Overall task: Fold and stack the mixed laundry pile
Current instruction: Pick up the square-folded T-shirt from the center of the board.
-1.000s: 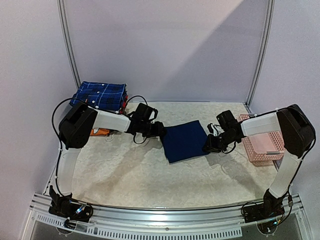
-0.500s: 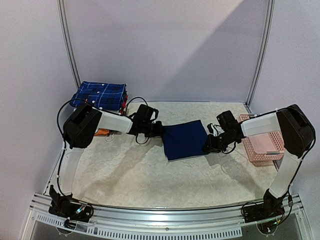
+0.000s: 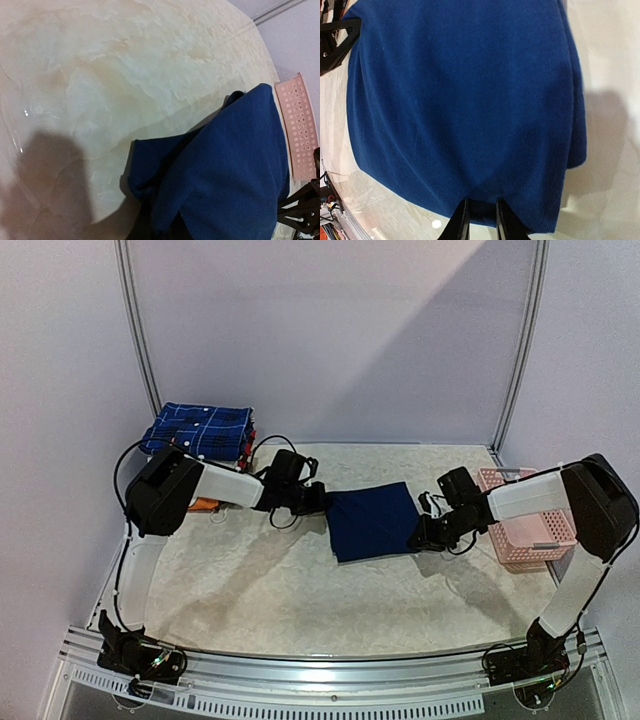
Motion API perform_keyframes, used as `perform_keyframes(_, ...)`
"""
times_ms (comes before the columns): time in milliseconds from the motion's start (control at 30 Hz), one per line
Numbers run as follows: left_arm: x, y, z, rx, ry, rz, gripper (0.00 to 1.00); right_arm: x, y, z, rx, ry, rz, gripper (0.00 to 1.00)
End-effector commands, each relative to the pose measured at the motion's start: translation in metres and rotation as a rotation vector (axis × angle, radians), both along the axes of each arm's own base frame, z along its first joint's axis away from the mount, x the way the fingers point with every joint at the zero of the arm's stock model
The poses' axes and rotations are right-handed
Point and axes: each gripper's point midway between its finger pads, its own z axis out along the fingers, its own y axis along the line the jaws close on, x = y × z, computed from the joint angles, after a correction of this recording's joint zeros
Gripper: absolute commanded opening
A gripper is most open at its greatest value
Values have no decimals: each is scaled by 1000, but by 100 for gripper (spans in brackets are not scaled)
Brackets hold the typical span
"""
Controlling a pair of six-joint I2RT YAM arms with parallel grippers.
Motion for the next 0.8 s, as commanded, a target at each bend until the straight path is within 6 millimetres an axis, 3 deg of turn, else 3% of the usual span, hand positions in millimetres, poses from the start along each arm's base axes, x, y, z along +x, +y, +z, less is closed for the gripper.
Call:
perform_keyframes(0, -3, 7, 24, 3, -18, -24, 0, -36, -21, -20, -79, 105, -36, 20)
perform_keyframes(100, -4, 8, 27, 13, -20, -29, 0, -43, -20, -10, -66, 94, -31, 21)
perform_keyframes(400, -15, 15, 46, 82, -7, -78, 0, -55, -26, 45, -8, -13, -60, 28)
perform_keyframes(767, -30, 48, 108, 269, -101, -121, 0, -65, -35, 84, 34, -108, -77, 29)
